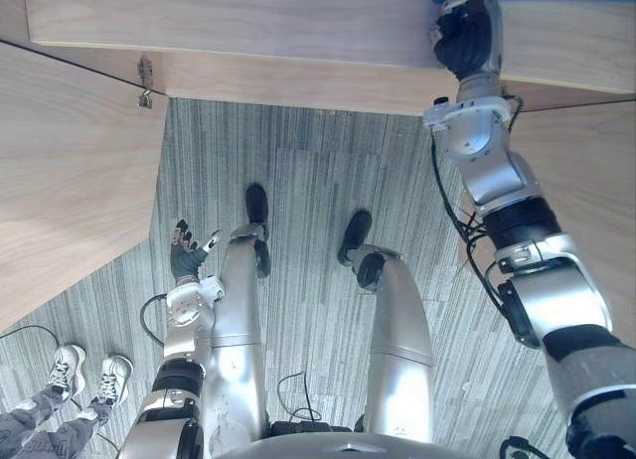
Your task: Walk over to the cabinet, pick up the folder, carry it to the office cabinet, place the folder inside the office cabinet, then close the office cabinet door
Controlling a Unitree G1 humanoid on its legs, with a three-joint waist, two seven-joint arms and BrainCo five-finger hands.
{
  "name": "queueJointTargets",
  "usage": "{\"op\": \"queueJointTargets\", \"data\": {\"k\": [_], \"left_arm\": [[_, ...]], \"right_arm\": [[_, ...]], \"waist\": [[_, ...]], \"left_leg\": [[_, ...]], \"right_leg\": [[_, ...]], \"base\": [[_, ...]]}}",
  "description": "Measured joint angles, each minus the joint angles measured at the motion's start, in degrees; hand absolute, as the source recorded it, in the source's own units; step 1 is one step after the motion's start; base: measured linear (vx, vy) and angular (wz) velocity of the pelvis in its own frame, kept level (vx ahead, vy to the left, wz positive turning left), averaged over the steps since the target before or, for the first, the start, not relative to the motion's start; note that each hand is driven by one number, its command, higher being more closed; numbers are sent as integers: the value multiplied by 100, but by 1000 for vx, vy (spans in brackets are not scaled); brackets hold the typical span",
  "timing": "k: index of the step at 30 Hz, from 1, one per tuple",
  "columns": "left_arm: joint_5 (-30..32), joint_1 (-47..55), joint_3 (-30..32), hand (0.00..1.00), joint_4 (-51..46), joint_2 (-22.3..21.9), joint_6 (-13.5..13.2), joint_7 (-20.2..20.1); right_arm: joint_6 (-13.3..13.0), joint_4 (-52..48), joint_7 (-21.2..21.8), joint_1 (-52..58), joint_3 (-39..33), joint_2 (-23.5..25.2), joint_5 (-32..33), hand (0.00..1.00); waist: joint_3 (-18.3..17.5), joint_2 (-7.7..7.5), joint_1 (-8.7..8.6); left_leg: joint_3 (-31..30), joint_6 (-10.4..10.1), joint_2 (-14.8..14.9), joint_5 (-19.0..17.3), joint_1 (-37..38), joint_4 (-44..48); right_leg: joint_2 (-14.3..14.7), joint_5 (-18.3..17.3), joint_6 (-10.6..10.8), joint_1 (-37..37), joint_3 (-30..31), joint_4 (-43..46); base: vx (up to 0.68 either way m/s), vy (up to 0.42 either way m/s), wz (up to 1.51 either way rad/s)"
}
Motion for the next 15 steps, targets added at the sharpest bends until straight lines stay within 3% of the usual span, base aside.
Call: {"op": "queueJointTargets", "data": {"k": [7,15], "left_arm": [[-55,23,-7,0,-202,1,-5,-14],[-226,29,-57,0,-202,-15,-7,-46]], "right_arm": [[-15,478,156,-616,1,-219,318,100],[-107,1055,191,-1175,-22,-244,1329,100]], "waist": [[130,7,-12],[130,8,-23]], "left_leg": [[-6,-8,-30,19,-22,-54],[-38,-28,-129,121,-24,-233]], "right_leg": [[-25,-14,9,-6,-35,-27],[-115,-22,11,-5,-119,-84]], "base": [[9,-6,2],[18,-10,8]]}}
